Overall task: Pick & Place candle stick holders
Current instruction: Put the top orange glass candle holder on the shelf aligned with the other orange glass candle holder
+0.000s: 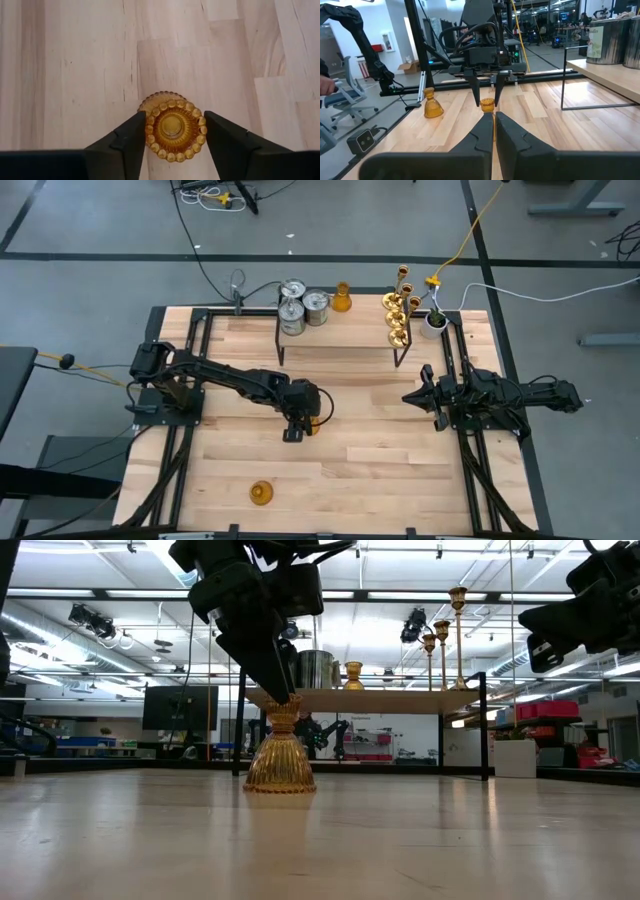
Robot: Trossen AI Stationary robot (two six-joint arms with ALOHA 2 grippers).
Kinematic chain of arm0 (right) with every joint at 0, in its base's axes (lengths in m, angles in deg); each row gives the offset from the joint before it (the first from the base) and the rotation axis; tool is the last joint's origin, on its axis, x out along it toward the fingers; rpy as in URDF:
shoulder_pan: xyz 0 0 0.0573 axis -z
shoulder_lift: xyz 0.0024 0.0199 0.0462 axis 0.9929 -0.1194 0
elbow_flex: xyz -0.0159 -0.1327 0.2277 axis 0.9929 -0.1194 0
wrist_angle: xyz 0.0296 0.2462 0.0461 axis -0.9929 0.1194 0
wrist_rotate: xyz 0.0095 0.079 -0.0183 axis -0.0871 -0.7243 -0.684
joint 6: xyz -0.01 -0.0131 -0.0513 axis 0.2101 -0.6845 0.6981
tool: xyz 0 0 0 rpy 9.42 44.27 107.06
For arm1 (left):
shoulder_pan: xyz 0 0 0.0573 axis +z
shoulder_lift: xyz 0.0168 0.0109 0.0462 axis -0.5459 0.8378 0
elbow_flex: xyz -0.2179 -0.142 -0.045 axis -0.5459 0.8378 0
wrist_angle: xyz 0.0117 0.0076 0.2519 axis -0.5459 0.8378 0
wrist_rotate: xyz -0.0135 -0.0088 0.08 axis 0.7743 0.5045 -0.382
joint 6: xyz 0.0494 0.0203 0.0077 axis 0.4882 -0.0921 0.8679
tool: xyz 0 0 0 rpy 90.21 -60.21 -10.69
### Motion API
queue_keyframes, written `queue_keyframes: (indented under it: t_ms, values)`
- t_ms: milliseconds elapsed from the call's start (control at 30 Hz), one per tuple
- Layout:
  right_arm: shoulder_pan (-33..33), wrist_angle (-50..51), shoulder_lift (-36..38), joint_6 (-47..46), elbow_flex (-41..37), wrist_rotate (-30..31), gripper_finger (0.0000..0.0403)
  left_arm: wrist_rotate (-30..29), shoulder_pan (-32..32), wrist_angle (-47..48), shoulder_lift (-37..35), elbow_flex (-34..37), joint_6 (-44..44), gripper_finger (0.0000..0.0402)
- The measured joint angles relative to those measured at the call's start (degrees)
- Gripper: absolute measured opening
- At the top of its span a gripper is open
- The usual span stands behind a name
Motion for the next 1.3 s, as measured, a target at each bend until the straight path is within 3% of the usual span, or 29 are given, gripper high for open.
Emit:
queue_keyframes:
  t_ms: [633,933,1300]
  values:
    - [0.00,-0.01,0.00,0.00,0.00,0.00,0.0020,0.19,0.23,1.24,0.04,-3.28,-2.93,0.0185]
    - [0.02,-0.02,0.00,0.00,0.00,0.00,0.0020,2.97,1.79,2.82,0.04,-9.05,-4.64,0.0185]
    - [0.02,0.00,-0.01,-0.01,0.00,0.00,0.0020,2.22,5.88,11.98,0.03,-22.21,-6.21,0.0184]
